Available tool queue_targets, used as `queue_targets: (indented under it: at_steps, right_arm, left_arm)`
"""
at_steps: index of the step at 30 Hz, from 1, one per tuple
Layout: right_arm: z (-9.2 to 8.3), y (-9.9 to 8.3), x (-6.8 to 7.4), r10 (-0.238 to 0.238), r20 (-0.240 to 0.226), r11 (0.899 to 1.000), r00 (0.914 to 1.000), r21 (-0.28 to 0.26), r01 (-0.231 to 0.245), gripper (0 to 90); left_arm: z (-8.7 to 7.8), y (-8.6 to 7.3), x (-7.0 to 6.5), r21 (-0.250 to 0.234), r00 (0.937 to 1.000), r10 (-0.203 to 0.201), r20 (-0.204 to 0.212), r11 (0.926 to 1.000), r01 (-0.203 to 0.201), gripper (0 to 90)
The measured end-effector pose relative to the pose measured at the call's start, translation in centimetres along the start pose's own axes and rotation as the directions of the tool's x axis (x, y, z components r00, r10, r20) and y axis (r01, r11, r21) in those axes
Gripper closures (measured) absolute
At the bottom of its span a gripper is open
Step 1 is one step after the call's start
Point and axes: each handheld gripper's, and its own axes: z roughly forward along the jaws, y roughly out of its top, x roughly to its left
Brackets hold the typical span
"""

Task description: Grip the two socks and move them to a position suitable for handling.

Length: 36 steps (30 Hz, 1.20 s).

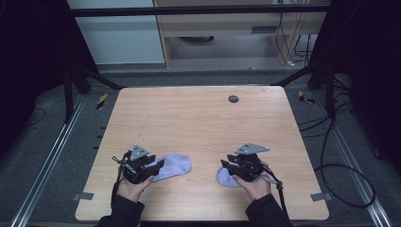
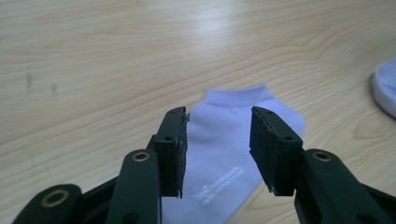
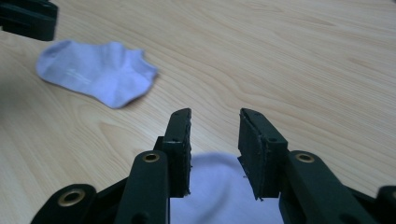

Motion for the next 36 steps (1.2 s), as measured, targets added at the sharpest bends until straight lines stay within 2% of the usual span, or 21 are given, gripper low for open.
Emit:
queue_targets:
  at_steps: [1,3,4,5,10,15,20,24,30,36]
  right_arm:
    - [-1.2,-0.7,-1.0,0.015,0.023,1.000,0.9996,-0.002,-0.015,64.7]
    - [-1.5,-1.0,-1.3,0.021,0.032,1.000,0.9993,-0.002,-0.021,64.7]
    - [-2.5,-1.6,-2.2,0.035,0.053,0.999,0.9979,0.001,-0.036,64.8]
    - [-2.5,-1.6,-2.2,0.035,0.053,0.999,0.9979,0.001,-0.036,64.8]
    - [-4.7,-3.0,-4.3,0.077,0.093,0.997,0.9927,-0.008,-0.077,64.8]
    - [-5.9,-4.2,-5.7,0.089,0.128,0.996,0.9877,0.000,-0.090,64.6]
    - [-6.3,-5.3,-6.5,0.094,0.165,0.995,0.9817,0.018,-0.098,62.0]
    - [-6.1,-6.0,-7.0,0.088,0.186,0.995,0.9786,0.029,-0.095,61.1]
    - [-5.3,-6.7,-7.7,0.082,0.216,0.992,0.9729,0.074,-0.100,62.3]
    - [-4.4,-7.0,-7.9,0.072,0.208,0.986,0.9754,0.130,-0.101,64.0]
  left_arm:
    - [0.1,0.3,-0.4,-0.002,0.9999,0.010,0.004,1.0000,-0.010,56.5]
    - [0.3,0.8,-1.1,-0.007,0.9997,0.022,0.013,0.9997,-0.022,56.5]
    - [0.5,1.0,-1.5,-0.008,0.9994,0.029,0.020,0.9995,-0.029,56.5]
    - [0.7,1.3,-2.0,-0.010,0.9990,0.037,0.026,0.9993,-0.037,56.5]
    - [1.8,2.3,-4.4,-0.010,0.9955,0.072,0.062,0.9974,-0.071,56.5]
    - [3.1,2.9,-6.7,-0.004,0.9903,0.108,0.087,0.9941,-0.108,56.5]
    - [4.7,3.3,-9.1,0.012,0.9816,0.152,0.116,0.9880,-0.154,56.6]
    - [6.0,3.4,-10.6,0.025,0.9769,0.170,0.129,0.9843,-0.174,56.6]
    - [7.9,3.3,-12.2,0.056,0.9731,0.188,0.134,0.9789,-0.197,56.9]
    - [9.6,2.9,-13.3,0.092,0.9680,0.202,0.148,0.9718,-0.217,56.9]
